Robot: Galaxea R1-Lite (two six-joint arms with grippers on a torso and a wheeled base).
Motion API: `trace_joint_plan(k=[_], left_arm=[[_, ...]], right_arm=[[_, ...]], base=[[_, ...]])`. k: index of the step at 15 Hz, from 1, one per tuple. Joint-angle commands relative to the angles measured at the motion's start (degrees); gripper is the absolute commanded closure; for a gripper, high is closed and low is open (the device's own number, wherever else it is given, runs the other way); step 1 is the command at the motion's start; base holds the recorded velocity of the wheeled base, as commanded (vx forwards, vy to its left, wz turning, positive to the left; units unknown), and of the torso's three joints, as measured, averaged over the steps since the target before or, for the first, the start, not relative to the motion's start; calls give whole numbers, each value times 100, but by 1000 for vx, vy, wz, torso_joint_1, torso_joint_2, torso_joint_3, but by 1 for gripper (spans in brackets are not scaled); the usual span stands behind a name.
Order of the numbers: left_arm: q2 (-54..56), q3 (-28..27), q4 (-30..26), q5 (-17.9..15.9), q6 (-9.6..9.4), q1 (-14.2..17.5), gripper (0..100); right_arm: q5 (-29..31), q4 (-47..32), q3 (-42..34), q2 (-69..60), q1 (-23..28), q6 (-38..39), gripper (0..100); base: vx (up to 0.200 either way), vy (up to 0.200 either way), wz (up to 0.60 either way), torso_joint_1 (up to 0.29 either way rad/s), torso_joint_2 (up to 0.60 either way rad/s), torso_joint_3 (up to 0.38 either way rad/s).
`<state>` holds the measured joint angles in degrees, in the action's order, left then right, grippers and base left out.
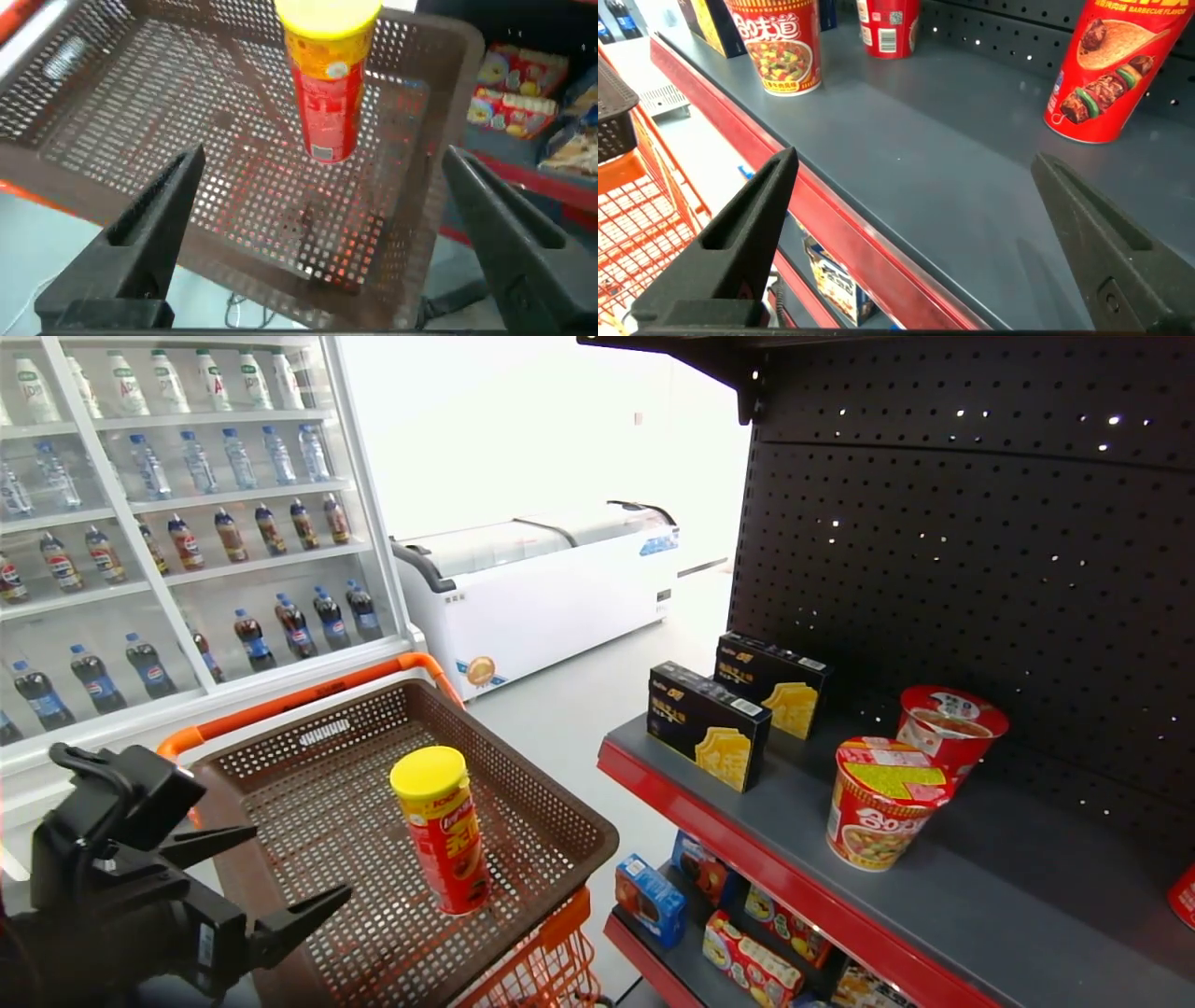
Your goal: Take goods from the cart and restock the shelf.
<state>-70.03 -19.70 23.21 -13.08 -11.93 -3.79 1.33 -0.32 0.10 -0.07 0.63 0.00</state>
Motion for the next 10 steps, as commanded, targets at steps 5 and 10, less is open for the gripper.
trace_joint_plan(k=[5,10], left_arm=[[-1636,-60,1133,7,-2,-104,0],[-2462,-359,1449,-10,104,-175,0]], right_arm=[[-1,-3,-1,7,-2,0,0],[-1,-3,-1,7,-2,0,0]], base=[[0,0,0,0,0,0],[0,0,0,0,0,0]])
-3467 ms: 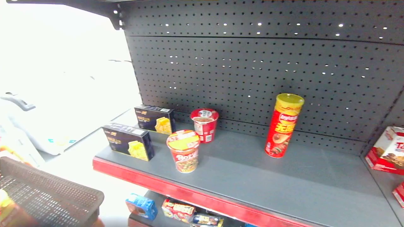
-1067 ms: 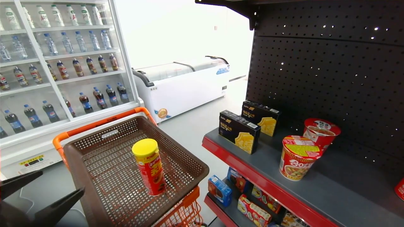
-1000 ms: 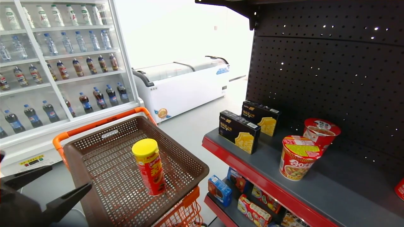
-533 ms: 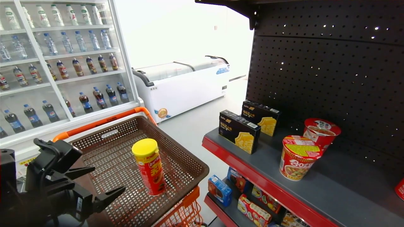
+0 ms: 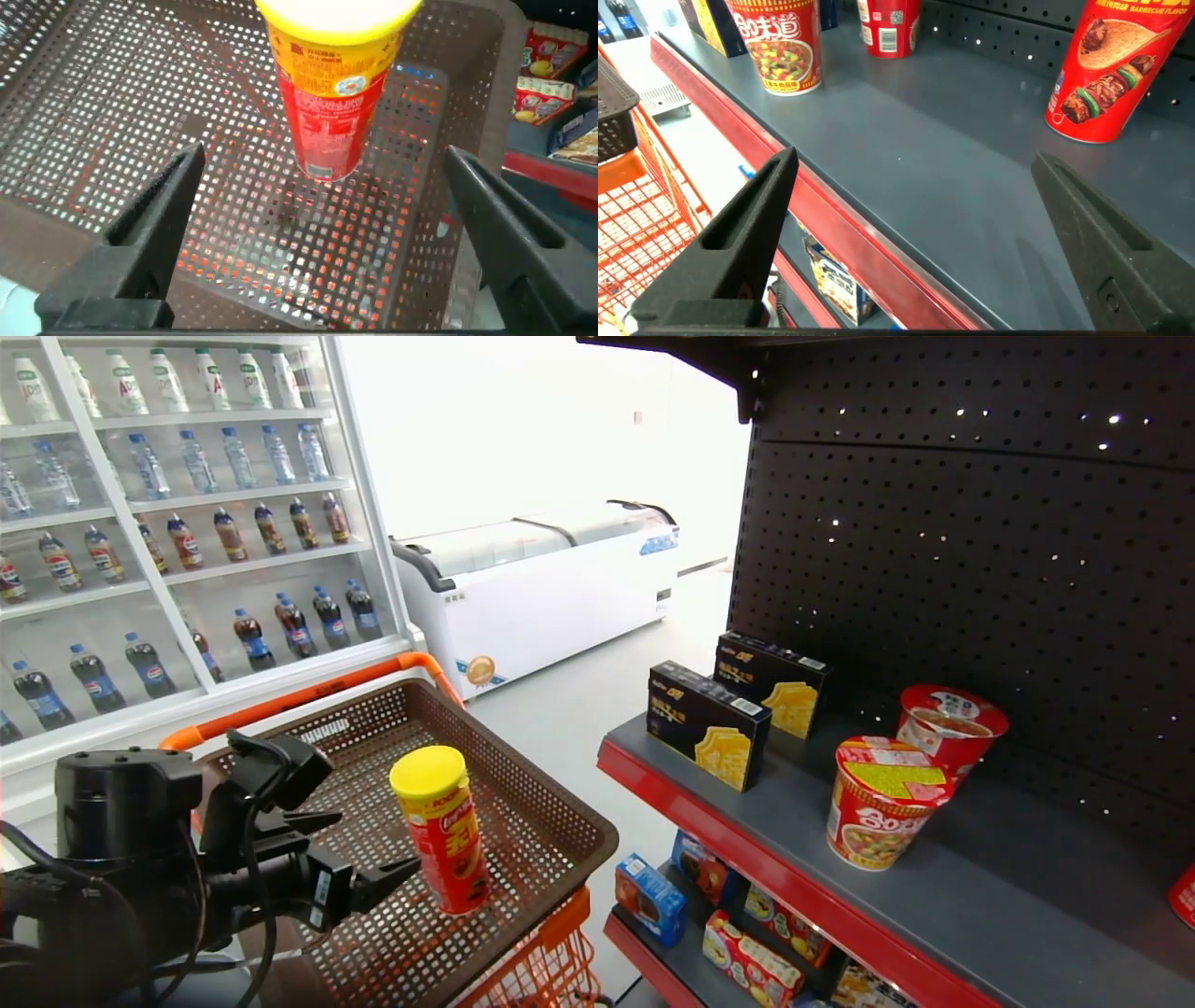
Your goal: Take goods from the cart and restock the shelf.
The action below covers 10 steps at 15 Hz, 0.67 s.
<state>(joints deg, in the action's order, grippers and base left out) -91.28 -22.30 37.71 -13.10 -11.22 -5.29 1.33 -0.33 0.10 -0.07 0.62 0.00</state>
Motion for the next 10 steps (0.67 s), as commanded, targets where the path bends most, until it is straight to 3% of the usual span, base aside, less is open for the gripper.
trace_joint_plan(k=[1,3,10], left_arm=[[-513,-231,0,-8,155,-113,0],[-733,-381,-18,1,225,-148,0],[-1190,-882,-141,10,181,-236,0]], right_arm=[[-1,-2,-1,7,-1,0,0],[-1,-2,-1,7,-1,0,0],[-1,-2,-1,7,-1,0,0]], base=[[0,0,0,0,0,0],[0,0,0,0,0,0],[0,0,0,0,0,0]])
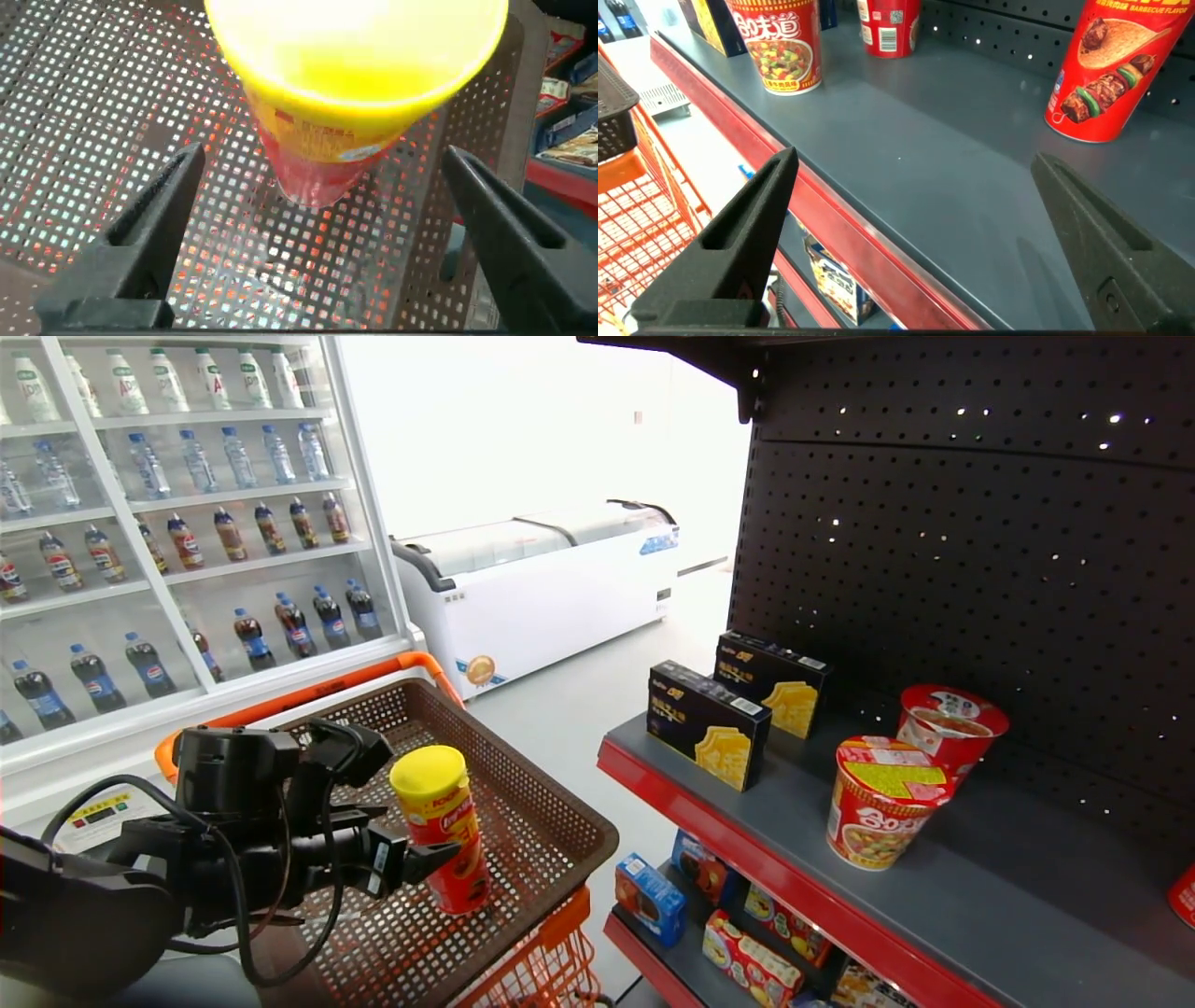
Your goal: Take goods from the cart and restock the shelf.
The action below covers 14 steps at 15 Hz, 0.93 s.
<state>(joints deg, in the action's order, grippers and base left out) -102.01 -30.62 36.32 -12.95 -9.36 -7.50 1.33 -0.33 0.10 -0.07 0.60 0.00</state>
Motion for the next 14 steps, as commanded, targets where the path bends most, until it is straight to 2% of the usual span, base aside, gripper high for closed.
trace_joint_plan(k=[1,3,5,7,10,11,13,14], left_arm=[[-108,12,174,3,-4,-76,0],[-91,364,754,11,49,-94,0],[-161,935,1703,11,66,-94,0],[-346,1296,2486,20,163,-76,0],[-513,1436,2828,20,180,-50,0],[-618,1507,3039,20,242,-50,0],[-935,1524,3523,11,497,-76,0],[-1014,1498,3619,11,514,-85,0]], right_arm=[[-1,-2,-1,7,2,0,0],[-1,-2,-1,7,2,0,0],[-1,-2,-1,7,2,0,0],[-1,-2,-1,7,2,0,0],[-1,-2,-1,7,2,0,0],[-1,7,-1,7,2,0,0],[-1,7,-1,7,2,0,0],[-1,-2,-1,7,2,0,0]], base=[[0,0,0,0,0,0],[0,0,0,0,0,0],[0,0,0,0,0,0],[0,0,0,0,0,0],[0,0,0,0,0,0],[0,0,0,0,0,0],[0,0,0,0,0,0],[0,0,0,0,0,0]])
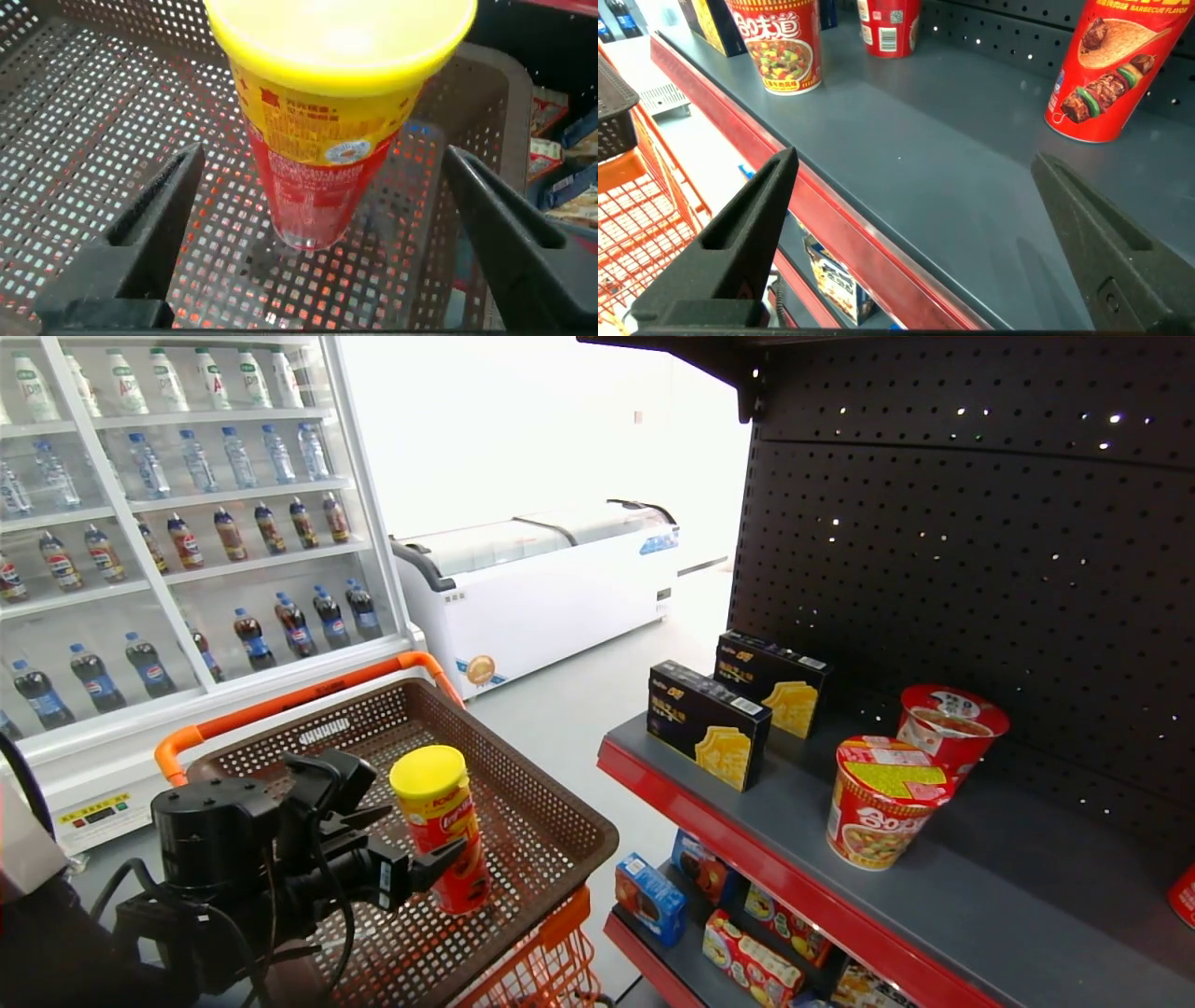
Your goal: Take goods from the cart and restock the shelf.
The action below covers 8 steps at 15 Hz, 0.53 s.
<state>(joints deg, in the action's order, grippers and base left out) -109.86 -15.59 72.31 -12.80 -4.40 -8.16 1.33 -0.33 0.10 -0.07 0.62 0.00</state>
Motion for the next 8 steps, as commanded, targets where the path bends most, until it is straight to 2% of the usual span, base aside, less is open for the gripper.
trace_joint_plan(k=[1,8], left_arm=[[-369,-23,160,-3,18,-28,0],[-1064,-278,890,-21,27,-37,0]], right_arm=[[-1,-2,-1,7,-1,0,0],[-1,-2,-1,7,-1,0,0]], base=[[0,0,0,0,0,0],[0,0,0,0,0,0]])
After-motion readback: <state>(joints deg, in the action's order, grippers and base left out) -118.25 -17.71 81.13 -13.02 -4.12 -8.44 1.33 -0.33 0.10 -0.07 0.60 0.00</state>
